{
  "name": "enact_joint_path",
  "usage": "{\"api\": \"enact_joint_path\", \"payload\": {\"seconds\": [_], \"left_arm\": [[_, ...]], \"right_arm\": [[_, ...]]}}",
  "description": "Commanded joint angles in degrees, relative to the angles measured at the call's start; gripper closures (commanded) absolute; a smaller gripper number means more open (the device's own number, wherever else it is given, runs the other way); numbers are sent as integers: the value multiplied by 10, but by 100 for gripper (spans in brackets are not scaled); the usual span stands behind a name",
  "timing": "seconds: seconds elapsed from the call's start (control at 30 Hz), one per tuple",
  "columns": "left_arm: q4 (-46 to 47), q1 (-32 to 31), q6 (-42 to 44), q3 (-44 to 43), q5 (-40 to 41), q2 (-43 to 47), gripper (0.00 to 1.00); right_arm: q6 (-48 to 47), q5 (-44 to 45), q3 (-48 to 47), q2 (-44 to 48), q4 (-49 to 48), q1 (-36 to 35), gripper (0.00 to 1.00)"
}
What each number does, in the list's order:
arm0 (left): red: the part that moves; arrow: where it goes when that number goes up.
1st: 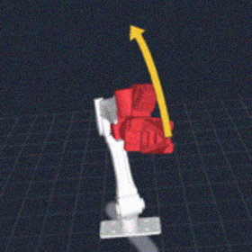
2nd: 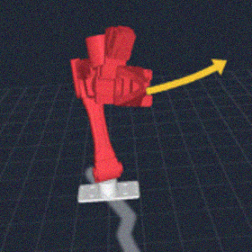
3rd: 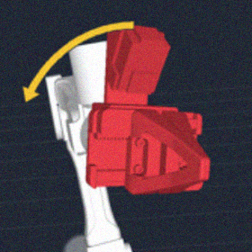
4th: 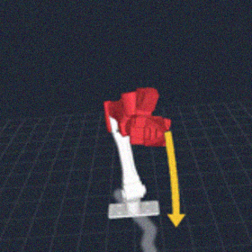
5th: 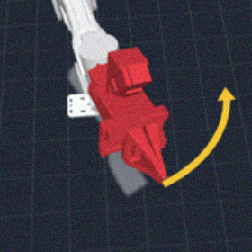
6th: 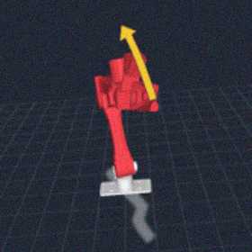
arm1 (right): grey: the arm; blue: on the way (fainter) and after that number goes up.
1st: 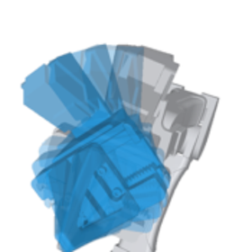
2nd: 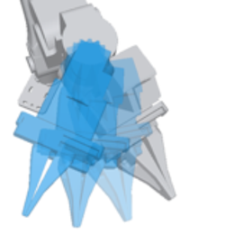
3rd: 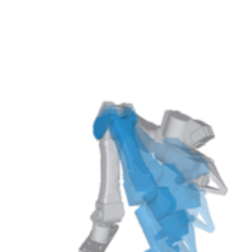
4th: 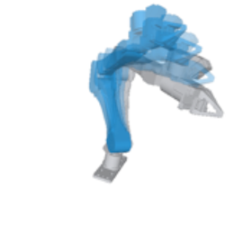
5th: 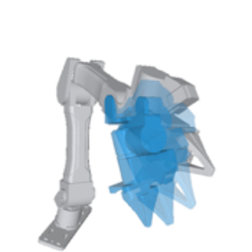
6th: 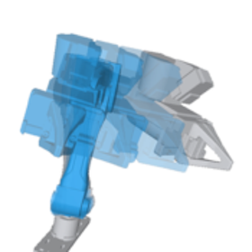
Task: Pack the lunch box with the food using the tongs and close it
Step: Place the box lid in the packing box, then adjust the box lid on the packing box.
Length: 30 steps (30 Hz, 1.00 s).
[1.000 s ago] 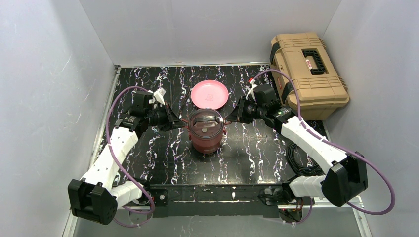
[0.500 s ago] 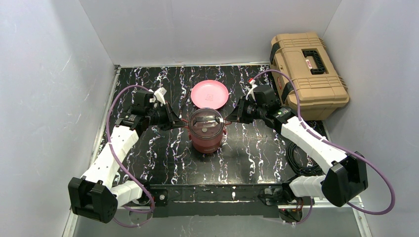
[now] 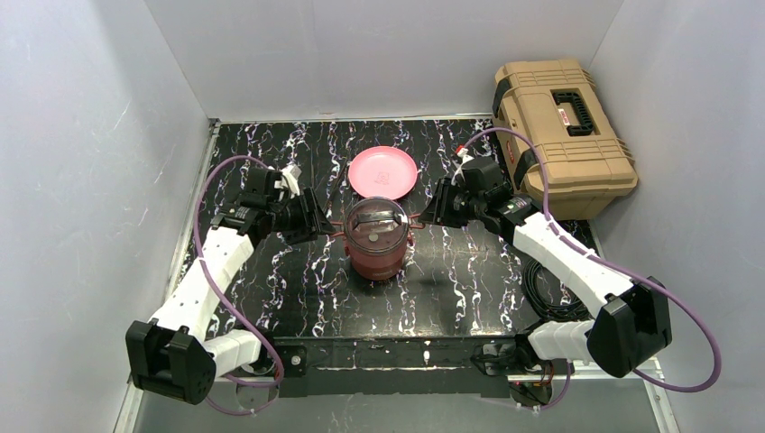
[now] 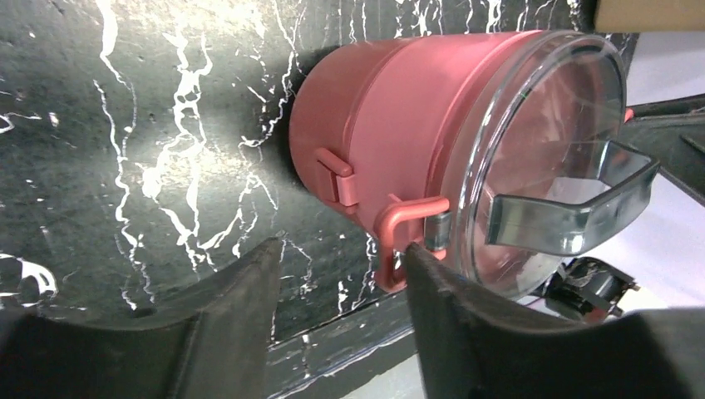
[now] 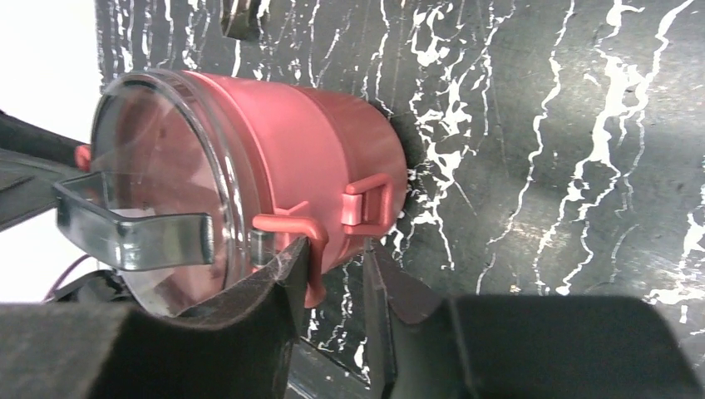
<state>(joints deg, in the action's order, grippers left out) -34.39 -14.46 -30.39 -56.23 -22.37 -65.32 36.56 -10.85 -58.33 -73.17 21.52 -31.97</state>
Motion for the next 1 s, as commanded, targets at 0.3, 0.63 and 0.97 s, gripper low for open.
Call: {"api": "enact_joint_path", "payload": {"seconds": [0.3, 0.63, 0.97], "left_arm": [[-116, -2, 144, -165, 79, 5, 20], [-98, -103, 330, -223, -14, 6, 19], [-76, -228, 436, -279, -6, -96, 16]], "right_arm": [[-69, 99, -49, 61, 59, 2, 46], [-123, 97, -43, 88, 89, 1, 35], [-125, 92, -14, 88, 88, 1, 31]]}}
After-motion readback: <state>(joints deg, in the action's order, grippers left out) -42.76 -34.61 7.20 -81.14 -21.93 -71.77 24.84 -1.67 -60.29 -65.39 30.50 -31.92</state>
